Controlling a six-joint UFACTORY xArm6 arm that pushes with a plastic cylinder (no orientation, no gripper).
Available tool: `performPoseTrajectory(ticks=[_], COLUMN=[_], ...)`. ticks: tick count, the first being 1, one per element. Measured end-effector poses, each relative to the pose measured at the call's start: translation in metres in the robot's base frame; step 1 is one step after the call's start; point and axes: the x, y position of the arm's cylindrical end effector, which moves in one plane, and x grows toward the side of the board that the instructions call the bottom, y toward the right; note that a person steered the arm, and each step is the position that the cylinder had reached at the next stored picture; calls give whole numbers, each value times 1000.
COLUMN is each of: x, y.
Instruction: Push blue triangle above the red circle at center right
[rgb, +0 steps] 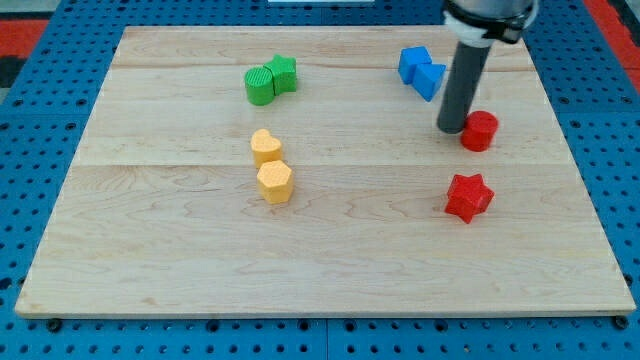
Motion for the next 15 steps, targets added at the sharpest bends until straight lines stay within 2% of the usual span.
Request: performPoseTrajectory(ticks=[1,2,4,5,6,7,8,9,10,11,13,14,15], x=[-2,-17,-121,-145,-138,-113,-87,-61,-87,-133,-97,-86,-61], y=[15,-22,-10,-30,-71,-37,24,42,11,13,-22,-25,-1])
